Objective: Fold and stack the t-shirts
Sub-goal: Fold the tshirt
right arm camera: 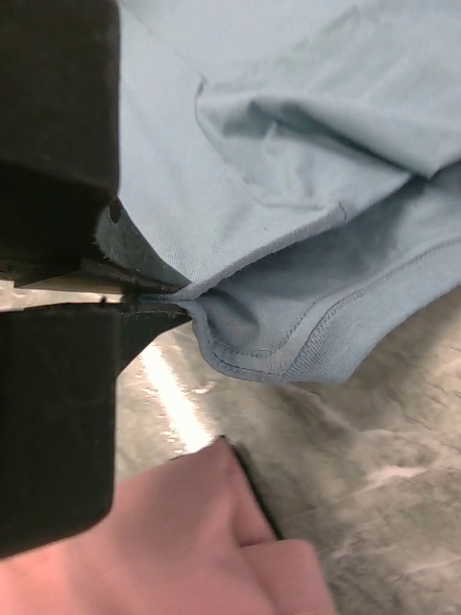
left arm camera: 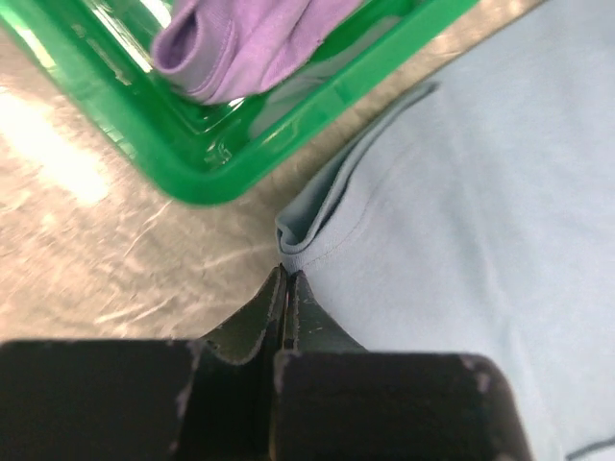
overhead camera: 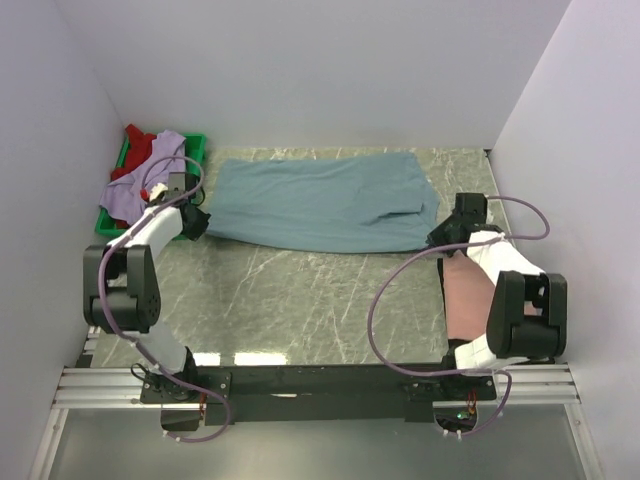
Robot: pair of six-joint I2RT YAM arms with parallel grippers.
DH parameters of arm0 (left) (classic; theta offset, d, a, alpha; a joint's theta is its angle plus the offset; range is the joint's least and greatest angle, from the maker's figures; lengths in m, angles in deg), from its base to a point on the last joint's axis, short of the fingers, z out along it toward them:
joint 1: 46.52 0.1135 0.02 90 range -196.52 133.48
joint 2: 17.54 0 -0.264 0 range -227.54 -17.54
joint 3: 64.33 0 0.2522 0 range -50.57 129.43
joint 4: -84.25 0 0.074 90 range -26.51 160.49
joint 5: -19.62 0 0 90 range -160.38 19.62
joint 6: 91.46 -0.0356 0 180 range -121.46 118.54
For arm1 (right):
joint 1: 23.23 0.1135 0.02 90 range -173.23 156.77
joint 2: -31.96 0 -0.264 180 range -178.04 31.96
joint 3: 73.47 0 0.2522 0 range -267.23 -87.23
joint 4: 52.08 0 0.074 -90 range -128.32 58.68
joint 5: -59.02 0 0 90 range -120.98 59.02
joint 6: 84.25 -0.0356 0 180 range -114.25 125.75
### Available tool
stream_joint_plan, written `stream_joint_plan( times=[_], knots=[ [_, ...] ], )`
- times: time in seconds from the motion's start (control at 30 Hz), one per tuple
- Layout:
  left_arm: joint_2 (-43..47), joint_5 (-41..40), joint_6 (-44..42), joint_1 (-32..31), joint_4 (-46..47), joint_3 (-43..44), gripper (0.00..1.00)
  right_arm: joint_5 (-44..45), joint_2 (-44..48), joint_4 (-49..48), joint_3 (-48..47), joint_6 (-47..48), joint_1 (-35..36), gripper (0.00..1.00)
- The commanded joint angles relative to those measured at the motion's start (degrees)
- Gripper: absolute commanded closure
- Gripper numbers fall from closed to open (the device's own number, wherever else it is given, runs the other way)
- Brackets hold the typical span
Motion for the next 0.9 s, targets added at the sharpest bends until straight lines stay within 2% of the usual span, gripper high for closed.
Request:
stream_joint_plan(
  times=[0.0, 0.5, 0.6, 0.67, 0.7, 0.73, 0.77, 0.8, 0.87],
  knots=[
    [6.67, -2.96, -0.72, 0.25, -1.97, -1.73, 0.99, -0.66, 5.59, 4.07, 1.32, 1.54, -0.89, 0.99],
    [22.85, -1.38, 0.24, 2.54, -3.82, -17.98, 0.99, -5.76, 25.98, 12.07, 13.18, 0.39, -1.07, 0.97],
    [23.64, -0.07, 0.77, 2.63, -3.38, -19.75, 0.99, -7.07, 29.06, 12.42, 15.21, -0.4, -1.07, 0.91],
    [24.08, 0.55, 0.51, 2.89, -2.94, -20.45, 0.99, -8.13, 29.68, 12.77, 15.57, -0.22, -1.07, 0.84],
    [24.26, 1.6, 0.33, 2.98, -2.76, -20.98, 0.96, -7.87, 29.68, 13.21, 15.22, 0.13, -1.07, 0.79],
    [24.78, 2.04, -0.02, 3.15, -2.59, -20.99, 0.89, -6.56, 29.77, 14.09, 14.96, 0.57, -1.07, 0.67],
    [25.14, 2.57, -0.19, 3.68, -2.41, -21.16, 0.82, -5.86, 30.03, 14.44, 14.61, 0.83, -1.07, 0.61],
    [25.92, 3.44, -0.72, 3.86, -2.5, -20.81, 0.66, -5.24, 30.38, 15.23, 13.64, 1.36, -1.07, 0.52],
    [26.89, 4.42, -1.51, 4.64, -2.5, -19.85, 0.53, -3.92, 30.65, 16.11, 10.93, 1.97, -0.81, 0.47]
  ],
)
